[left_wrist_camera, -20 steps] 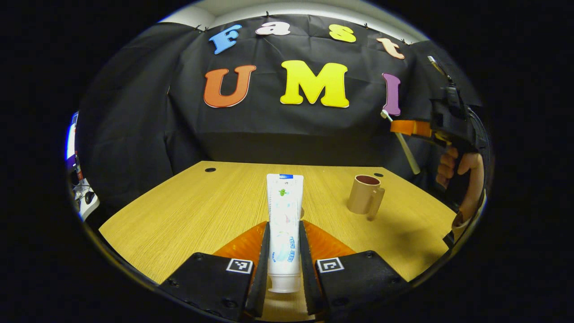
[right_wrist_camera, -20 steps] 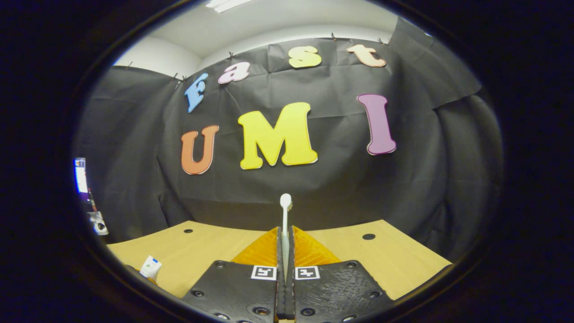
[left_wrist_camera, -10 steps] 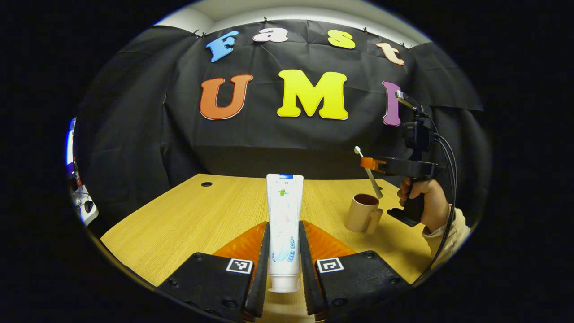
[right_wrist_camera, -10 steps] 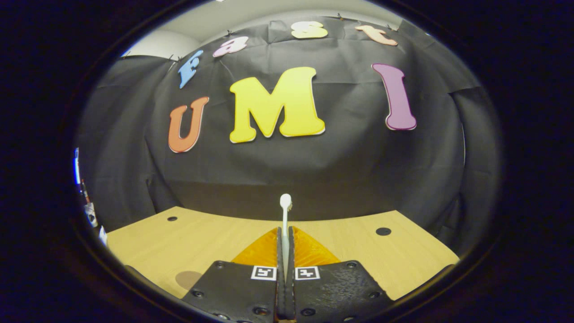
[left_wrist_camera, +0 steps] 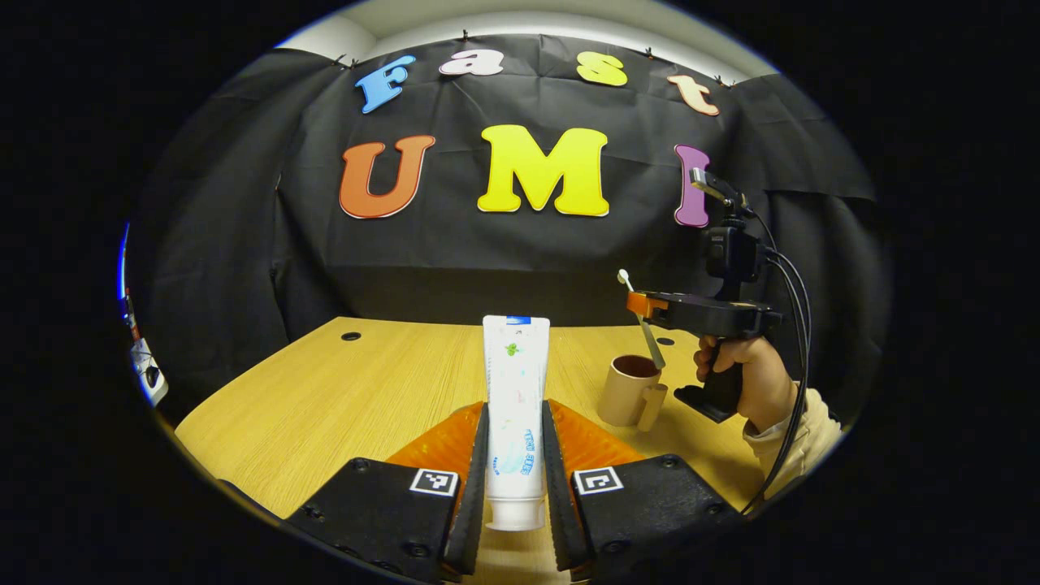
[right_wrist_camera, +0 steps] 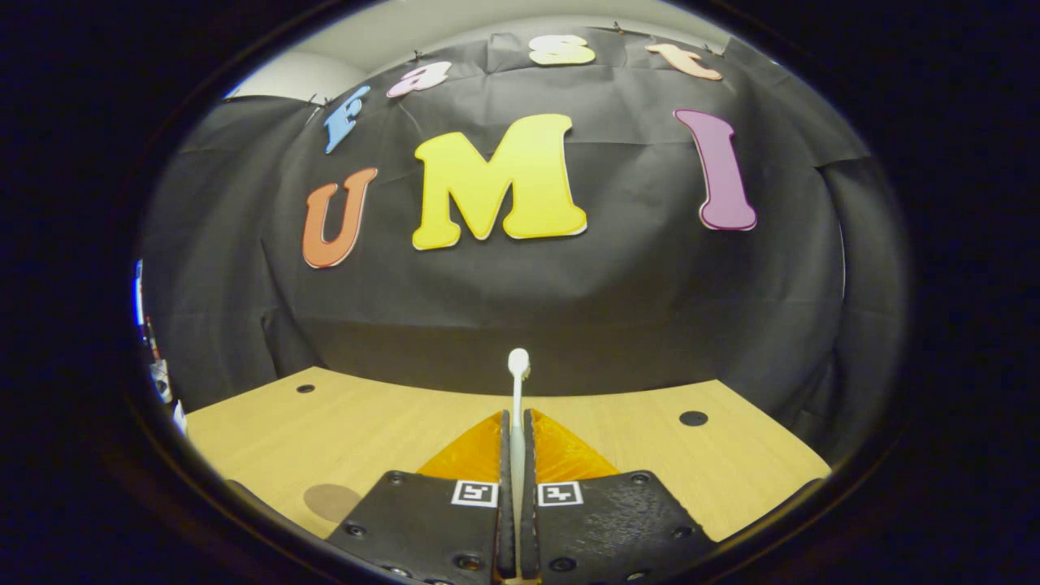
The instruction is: Put the toothbrush and toothpaste on the desktop into the cup, then pick up the cup and place it on the coaster on the desktop.
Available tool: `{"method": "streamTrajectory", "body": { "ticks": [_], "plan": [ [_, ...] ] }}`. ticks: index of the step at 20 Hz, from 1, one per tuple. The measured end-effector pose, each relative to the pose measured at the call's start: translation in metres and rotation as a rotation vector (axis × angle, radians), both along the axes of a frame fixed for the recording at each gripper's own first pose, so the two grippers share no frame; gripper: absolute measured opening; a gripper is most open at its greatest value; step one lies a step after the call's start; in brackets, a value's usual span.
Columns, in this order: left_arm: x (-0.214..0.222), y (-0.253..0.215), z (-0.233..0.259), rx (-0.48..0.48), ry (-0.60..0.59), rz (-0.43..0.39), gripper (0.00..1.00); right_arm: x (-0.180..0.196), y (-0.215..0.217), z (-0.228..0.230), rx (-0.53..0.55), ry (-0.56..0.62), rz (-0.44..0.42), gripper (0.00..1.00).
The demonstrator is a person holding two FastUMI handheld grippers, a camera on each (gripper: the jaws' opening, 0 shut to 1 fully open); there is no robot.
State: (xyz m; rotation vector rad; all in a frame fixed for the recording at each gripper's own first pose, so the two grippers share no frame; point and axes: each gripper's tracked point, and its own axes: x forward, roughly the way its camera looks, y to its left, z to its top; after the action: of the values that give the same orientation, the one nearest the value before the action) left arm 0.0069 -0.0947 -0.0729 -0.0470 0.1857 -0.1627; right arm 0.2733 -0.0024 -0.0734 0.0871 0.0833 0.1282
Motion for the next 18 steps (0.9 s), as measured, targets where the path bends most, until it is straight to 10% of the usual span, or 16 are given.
{"method": "streamTrajectory", "body": {
  "ticks": [9, 16, 18],
  "plan": [
    [-0.002, 0.002, -0.003, 0.005, 0.008, 0.020, 0.37, -0.022, 0.010, 0.008, 0.011, -0.018, 0.044, 0.07],
    [0.006, -0.007, -0.002, -0.009, 0.003, 0.037, 0.38, -0.054, -0.006, 0.020, 0.034, -0.067, 0.060, 0.31],
    [0.013, -0.017, -0.002, -0.013, 0.002, 0.024, 0.37, -0.065, -0.014, 0.022, 0.026, -0.085, 0.059, 0.58]
  ]
}}
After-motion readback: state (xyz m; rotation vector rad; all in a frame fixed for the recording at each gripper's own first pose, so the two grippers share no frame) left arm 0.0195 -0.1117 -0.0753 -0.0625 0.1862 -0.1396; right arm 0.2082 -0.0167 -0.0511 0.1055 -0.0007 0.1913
